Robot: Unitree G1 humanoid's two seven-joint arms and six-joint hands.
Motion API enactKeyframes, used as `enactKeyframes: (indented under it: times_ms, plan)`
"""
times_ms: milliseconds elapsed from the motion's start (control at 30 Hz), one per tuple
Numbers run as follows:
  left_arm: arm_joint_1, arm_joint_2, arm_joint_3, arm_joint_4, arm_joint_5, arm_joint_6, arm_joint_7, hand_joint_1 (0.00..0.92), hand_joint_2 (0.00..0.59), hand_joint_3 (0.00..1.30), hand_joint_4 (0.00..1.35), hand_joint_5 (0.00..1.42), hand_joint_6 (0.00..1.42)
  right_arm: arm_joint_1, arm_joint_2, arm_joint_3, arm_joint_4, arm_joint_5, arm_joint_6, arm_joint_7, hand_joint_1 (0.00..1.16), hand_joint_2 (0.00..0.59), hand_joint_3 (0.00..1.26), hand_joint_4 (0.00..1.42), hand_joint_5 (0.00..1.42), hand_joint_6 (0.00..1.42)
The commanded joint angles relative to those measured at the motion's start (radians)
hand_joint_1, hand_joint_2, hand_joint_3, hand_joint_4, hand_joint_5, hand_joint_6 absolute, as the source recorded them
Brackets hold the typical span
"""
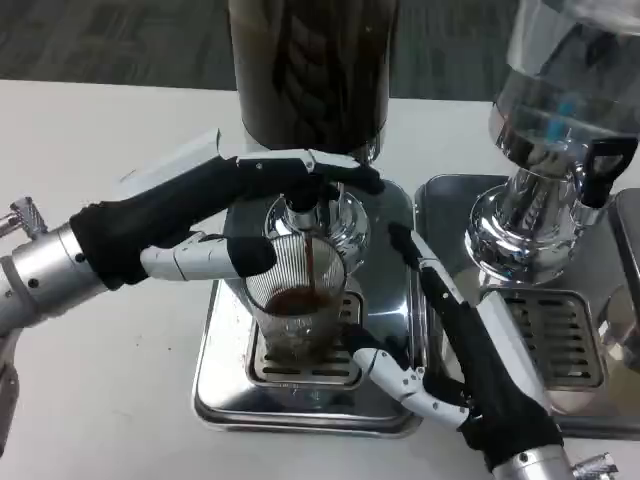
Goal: Grasp the cup under the faucet to collect the drink, then remove the cup.
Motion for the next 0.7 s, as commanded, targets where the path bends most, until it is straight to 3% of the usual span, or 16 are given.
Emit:
enactKeyframes:
  times_ms: [33,700]
  plan:
    - [0.035,0.019,-0.008,-0.017,0.029,-0.007,-0.025,0.0,0.079,0.29,0.18,0.17,0.26,-0.021,0.007,0.005,0.022,0.0,0.004,-0.007,0.49,0.217,0.06,0.08,0.07,0.05]
    - [0.05,0.032,0.006,-0.055,0.022,0.0,-0.017,0.0,0.08,0.29,0.18,0.17,0.26,-0.097,0.027,0.031,0.113,0.013,0.0,-0.005,0.49,0.217,0.08,0.08,0.07,0.05]
